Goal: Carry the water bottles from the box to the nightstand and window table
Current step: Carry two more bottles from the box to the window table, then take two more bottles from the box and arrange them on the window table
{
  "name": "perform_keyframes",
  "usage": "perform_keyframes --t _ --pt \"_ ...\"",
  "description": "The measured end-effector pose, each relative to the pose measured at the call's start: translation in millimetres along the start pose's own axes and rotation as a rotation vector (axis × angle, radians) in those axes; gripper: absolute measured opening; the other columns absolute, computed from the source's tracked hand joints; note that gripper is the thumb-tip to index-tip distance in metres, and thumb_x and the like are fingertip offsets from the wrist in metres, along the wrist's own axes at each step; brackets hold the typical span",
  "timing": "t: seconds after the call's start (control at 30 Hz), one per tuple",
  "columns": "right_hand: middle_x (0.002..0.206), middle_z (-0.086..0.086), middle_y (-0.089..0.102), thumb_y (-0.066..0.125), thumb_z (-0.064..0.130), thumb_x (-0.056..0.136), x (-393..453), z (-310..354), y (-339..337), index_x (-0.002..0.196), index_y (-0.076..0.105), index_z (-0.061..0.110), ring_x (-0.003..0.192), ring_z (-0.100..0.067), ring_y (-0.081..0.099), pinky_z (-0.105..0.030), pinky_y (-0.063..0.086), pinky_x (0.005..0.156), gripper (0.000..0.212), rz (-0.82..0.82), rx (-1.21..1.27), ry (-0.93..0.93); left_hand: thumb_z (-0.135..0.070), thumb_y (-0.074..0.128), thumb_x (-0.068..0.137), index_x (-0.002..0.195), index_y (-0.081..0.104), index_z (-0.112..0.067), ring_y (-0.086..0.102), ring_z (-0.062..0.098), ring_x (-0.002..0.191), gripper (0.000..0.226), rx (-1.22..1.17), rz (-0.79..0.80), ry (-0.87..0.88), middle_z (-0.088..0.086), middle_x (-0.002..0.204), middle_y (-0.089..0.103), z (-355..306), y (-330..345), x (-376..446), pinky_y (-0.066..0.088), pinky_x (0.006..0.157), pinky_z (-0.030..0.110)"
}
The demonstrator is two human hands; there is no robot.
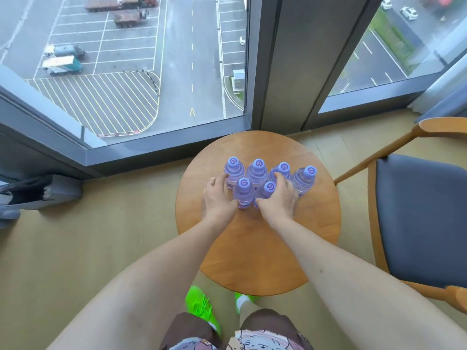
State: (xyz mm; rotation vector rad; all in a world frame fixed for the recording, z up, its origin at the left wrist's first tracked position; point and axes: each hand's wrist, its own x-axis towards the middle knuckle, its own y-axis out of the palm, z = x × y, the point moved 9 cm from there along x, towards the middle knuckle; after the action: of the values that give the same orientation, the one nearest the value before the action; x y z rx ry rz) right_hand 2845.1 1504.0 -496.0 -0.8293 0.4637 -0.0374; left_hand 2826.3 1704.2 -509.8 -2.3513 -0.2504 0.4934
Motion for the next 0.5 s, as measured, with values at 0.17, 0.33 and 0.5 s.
perform_keyframes --t 0.17,0.33,0.5 --pt "0.151 -0.002 0.043 0.081 0.034 0.078 -29 80 -3 0.152 0.038 0.025 0.137 -0.030 0.037 -0.039 0.032 0.110 0.085 -0.013 -0.096 -0.245 -0.031 0.083 0.079 0.142 0.054 -0.024 0.051 0.021 0.129 0.070 0.016 -0.172 0.002 0.000 0.140 0.055 -2 -89 -14 0.041 0.102 0.029" --pt "0.153 -0.003 0.040 0.082 0.041 0.078 -104 162 43 0.156 0.032 0.028 0.139 -0.031 0.034 -0.042 0.031 0.113 0.094 0.088 -0.189 -0.463 -0.036 0.078 0.084 0.144 0.053 -0.024 0.044 0.021 0.136 0.066 0.036 -0.314 -0.063 0.000 0.144 0.051 44 -192 -68 0.037 0.108 0.032" --pt "0.155 -0.002 0.038 0.080 0.044 0.078 -229 223 116 0.155 0.032 0.032 0.141 -0.028 0.032 -0.043 0.031 0.112 0.092 0.224 -0.231 -0.709 -0.041 0.075 0.086 0.144 0.052 -0.024 0.043 0.027 0.133 0.065 0.140 -0.493 -0.160 0.004 0.143 0.051 130 -296 -175 0.040 0.110 0.039"
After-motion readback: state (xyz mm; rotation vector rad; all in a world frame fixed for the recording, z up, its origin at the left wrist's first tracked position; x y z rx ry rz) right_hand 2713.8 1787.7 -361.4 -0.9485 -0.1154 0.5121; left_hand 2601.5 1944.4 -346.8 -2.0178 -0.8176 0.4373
